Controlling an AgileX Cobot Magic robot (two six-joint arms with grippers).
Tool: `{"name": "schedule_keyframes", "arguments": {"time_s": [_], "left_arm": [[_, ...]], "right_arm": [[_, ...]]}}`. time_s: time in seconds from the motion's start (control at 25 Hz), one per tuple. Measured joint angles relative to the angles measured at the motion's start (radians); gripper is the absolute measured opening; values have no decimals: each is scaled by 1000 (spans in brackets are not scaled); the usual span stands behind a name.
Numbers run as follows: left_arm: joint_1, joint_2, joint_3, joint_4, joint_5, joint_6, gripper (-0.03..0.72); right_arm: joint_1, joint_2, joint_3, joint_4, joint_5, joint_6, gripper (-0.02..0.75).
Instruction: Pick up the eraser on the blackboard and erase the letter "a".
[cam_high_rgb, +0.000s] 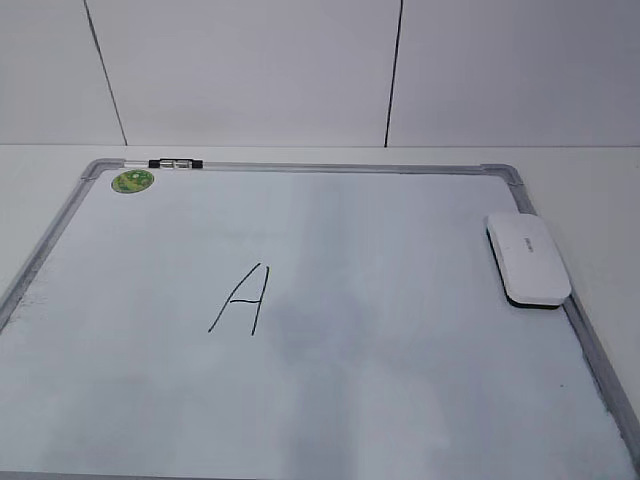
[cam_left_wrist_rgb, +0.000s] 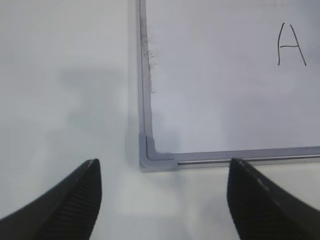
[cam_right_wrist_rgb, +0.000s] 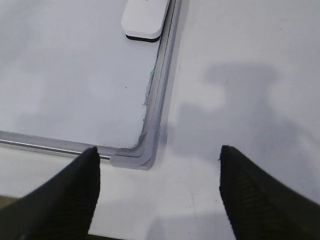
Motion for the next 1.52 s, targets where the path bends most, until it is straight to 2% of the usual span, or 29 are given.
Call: {"name": "schedule_keyframes", "arguments": {"time_s": [0.28, 0.92, 1.2, 1.52], "left_arm": [[0, 0, 27, 1, -60, 2, 581], [0, 0, 27, 0, -64, 2, 555], [0, -100, 27, 0, -64, 2, 551], [-2, -108, 27, 0, -65, 3, 550]], "right_arm": [[0, 0, 2, -2, -10, 0, 593], [0, -2, 2, -2, -12, 0, 593], [0, -72, 2, -2, -14, 0, 593], [0, -121, 2, -2, -14, 0, 593]]}}
